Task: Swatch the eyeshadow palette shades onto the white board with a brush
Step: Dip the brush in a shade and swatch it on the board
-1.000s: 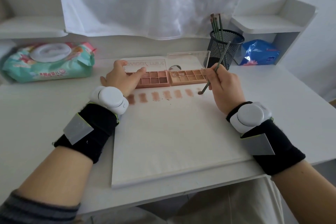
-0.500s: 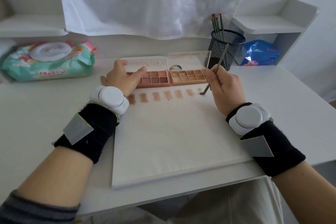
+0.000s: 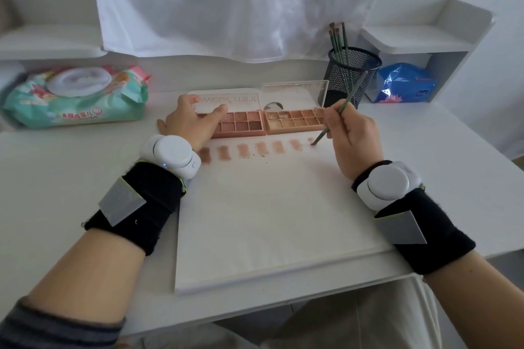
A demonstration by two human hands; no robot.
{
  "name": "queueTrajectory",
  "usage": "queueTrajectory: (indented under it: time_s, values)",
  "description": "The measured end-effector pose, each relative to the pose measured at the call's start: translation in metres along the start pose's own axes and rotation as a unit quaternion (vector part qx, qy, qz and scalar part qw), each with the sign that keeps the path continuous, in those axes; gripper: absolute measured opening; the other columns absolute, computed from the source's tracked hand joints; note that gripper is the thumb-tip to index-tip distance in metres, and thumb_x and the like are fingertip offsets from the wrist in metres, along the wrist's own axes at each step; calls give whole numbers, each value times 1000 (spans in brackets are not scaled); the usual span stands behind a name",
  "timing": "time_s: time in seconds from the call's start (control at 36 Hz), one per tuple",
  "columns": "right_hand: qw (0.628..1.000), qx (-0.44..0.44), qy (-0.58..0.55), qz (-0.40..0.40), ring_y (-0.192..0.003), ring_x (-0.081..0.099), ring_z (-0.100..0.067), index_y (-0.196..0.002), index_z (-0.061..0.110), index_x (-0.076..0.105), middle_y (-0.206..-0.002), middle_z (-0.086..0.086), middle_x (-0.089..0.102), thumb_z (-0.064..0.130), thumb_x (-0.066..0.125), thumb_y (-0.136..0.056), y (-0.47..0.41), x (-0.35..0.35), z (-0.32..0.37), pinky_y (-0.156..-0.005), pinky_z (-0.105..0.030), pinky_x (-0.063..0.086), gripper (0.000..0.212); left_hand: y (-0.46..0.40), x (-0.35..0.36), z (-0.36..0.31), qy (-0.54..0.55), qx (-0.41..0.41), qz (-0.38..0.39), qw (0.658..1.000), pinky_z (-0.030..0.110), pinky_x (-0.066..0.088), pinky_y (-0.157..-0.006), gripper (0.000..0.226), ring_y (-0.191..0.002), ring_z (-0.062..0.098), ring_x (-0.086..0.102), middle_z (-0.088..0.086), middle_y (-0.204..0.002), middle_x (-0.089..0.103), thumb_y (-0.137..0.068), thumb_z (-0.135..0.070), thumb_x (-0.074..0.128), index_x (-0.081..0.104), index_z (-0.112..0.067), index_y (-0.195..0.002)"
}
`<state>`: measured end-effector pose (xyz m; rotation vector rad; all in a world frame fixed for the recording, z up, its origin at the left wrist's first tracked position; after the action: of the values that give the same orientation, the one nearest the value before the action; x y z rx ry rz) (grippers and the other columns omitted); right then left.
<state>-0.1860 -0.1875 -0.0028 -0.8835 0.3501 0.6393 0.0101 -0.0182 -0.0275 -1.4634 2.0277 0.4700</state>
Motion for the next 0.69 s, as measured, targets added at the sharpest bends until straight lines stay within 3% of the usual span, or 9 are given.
queueTrajectory:
  time_s: [0.08, 0.19, 0.28, 0.44, 0.69]
  values:
    - [1000, 11, -6, 10, -61, 50, -20, -83, 15, 50, -64, 13, 51, 27, 39, -93, 0, 3, -1, -62, -32, 43, 19, 0, 0, 1, 1, -1, -2, 1000, 39, 6, -116, 60, -131, 23, 40, 3, -135, 51, -83, -55, 57, 42, -19, -130]
    - [999, 10, 5, 34, -63, 52, -31, -84, 4, 54, -66, -10, 56, 31, 39, -93, -1, 5, -3, -62, -43, 45, 32, -1, 0, 0, 0, 1, -1, 1000, 39, 7, -116, 60, -131, 23, 40, 3, -134, 51, -83, -55, 57, 42, -19, -129]
    - [1000, 3, 11, 28, -60, 50, -33, -82, -1, 53, -62, -13, 52, 31, 39, -93, -1, 4, -2, -59, -42, 43, 36, -1, 0, 0, 0, 1, -1, 1000, 38, 7, -115, 60, -131, 24, 41, 2, -135, 51, -83, -55, 57, 42, -19, -129]
    - [1000, 20, -4, -3, -56, 45, -24, -80, 13, 47, -59, 8, 46, 28, 38, -94, 0, -1, -1, -57, -36, 39, 22, -1, 0, 0, -4, 0, -4, 1000, 38, 9, -115, 59, -130, 24, 42, 3, -132, 53, -84, -54, 56, 42, -19, -129]
    - [999, 4, 17, 31, -66, 54, -28, -89, 5, 52, -67, 7, 51, 18, 41, -96, -3, 4, -5, -65, -39, 45, 19, -1, -1, 0, -8, -1, -4, 1000, 39, 9, -115, 59, -129, 25, 42, 3, -128, 56, -84, -55, 56, 43, -19, -129]
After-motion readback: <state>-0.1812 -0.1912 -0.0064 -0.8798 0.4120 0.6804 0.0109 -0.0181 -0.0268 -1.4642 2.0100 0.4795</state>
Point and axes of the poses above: each hand's wrist, its own y-axis away from the middle knuckle, its own x-axis out of the palm, z = x × y, the point moved 3 cm from there along -y, towards the middle knuckle
